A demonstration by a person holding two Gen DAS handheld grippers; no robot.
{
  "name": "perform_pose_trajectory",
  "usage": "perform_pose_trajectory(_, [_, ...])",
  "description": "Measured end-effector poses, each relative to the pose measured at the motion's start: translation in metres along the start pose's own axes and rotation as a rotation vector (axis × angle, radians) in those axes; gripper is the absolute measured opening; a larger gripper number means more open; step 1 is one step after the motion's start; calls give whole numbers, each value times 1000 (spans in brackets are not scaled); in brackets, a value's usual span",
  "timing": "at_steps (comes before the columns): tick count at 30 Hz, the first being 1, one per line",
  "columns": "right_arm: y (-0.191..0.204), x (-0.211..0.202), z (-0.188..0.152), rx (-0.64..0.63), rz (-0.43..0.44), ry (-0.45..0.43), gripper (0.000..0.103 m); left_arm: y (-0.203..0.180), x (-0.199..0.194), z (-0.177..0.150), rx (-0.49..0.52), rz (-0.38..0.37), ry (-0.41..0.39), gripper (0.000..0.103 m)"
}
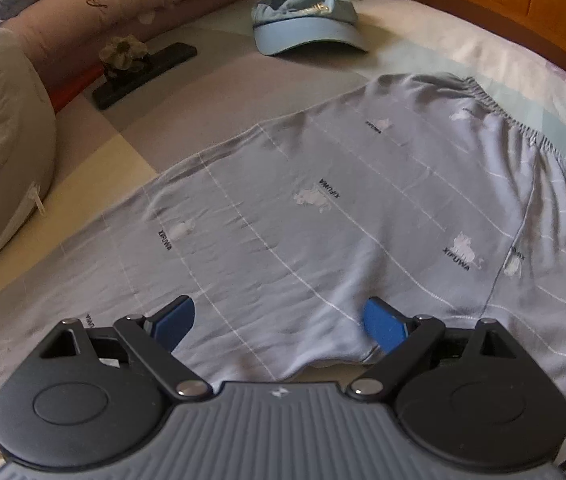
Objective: Fold clothes
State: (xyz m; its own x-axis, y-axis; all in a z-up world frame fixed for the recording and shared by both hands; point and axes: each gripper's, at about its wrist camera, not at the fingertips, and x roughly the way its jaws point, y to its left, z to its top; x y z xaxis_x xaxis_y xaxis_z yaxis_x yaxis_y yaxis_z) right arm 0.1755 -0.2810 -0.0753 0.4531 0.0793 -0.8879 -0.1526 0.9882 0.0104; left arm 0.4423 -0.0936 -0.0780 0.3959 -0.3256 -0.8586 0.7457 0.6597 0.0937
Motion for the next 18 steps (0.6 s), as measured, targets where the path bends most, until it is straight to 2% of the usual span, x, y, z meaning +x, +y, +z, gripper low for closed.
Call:
perform_pose_trajectory(2, [9,12,6,-19,15,18,103,1,4,-5,-13,-2,37,92])
perform_pose_trajectory(6, [15,24,9,-19,20,74,103,25,-1,-24,-204,-69,91,92])
perform_pose_trajectory(9, [12,21,14,-8,21,97,103,33,-17,-27,-216,-53,36,91])
perform_pose_trajectory(11, [11,17,24,-7,11,68,103,43,-22,-23,-237,-51,-16,92])
perform_pose_trajectory(13, [10,17,38,-6,5,37,103,53,-17,-19,-270,-27,-34,92])
perform_pose_trajectory(15, [10,24,55,-5,-12,11,103,62,-7,-18,-310,0,-27,92])
perform_pose_trajectory(18, [12,36,81,0,-19,-23,103,70,4,-33,-363,25,25,92])
